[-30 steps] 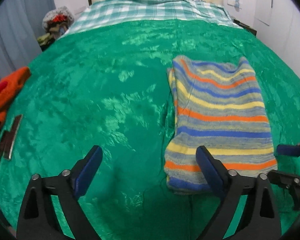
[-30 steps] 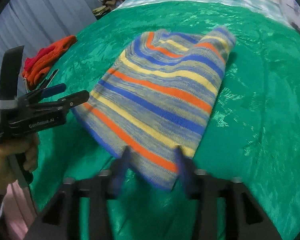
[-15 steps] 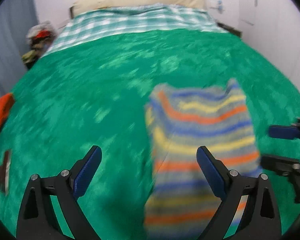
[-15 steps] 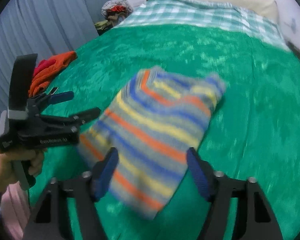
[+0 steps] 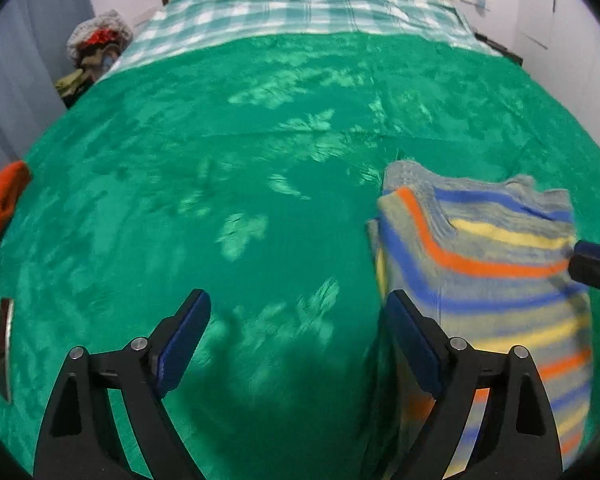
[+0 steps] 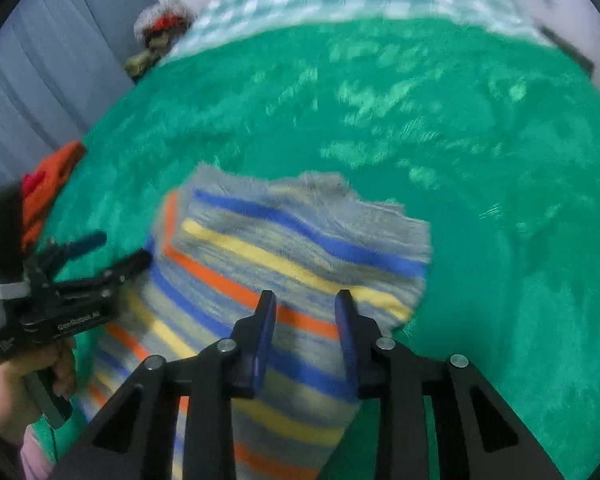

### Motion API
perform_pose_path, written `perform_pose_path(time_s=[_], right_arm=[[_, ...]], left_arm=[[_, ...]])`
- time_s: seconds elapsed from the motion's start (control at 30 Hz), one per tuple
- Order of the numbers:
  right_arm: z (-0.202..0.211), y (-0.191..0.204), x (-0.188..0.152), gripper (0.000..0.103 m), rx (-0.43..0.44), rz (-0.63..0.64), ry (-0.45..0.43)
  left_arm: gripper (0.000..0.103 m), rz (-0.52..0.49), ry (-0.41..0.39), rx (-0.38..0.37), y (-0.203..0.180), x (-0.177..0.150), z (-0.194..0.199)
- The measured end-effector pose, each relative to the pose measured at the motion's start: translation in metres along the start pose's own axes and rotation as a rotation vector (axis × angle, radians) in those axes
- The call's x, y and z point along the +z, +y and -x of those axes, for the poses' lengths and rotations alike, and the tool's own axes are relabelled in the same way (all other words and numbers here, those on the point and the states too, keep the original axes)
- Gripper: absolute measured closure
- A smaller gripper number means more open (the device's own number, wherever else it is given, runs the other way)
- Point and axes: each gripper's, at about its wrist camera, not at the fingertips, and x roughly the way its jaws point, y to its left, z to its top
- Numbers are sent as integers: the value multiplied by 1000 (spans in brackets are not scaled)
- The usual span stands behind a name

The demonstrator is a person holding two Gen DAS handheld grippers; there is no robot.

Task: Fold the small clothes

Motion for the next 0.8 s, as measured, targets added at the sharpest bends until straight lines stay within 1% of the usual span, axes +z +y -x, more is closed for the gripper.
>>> perform_pose_path(time_s=[0.07,0.13,0.17,0.2,0.23,0.27,0.3,0.33,0.37,0.4,0.43,0.47,0.5,0.53,0.57,0.63,0.7,0.8], right_arm=[[27,12,-13,66,7,50,-37],[46,25,-30,66,12,99,-35],[52,31,-41,66,20,115,-28],[57,35,-53,66,30,125,-16],[59,39,-70,66,42,134,8],[57,44,-86,66,53,138,40],[52,45,-99,66,57,135,76],[43,47,-116,65,54,131,130],[37,47,-132,65,34,125,169],[40,47,-141,65,13,119,161],[50,48,-147,62,-13,111,149],[58,50,-150,60,-32,95,162],[67,50,-152,57,-42,76,166],[79,51,-155,45,-66,57,151],[93,54,-157,33,-100,53,125],[119,66,-159,22,-175,61,66],[139,73,-161,21,-232,64,21],[162,83,-166,19,-290,48,-10]], left_arm=[[11,12,-3,-64,5,-14,21],[11,6,6,-132,5,-37,39],[11,-3,16,-147,2,-47,44],[12,-27,44,-154,-4,-64,46],[20,-50,71,-146,-9,-75,44],[32,-85,111,-121,-14,-88,39],[35,-106,143,-112,-18,-100,36],[35,-104,139,-110,-16,-107,39],[32,-94,123,-103,-14,-111,46],[28,-80,119,-79,-10,-115,56],[16,-72,116,-65,-7,-117,64],[11,-64,105,-57,-4,-120,72],[11,-56,88,-61,-2,-123,84],[9,-50,77,-72,0,-125,95],[6,-47,73,-82,0,-127,103],[5,-36,54,-97,-3,-134,123],[4,-20,42,-112,-9,-138,137],[4,2,39,-149,-14,-141,151]])
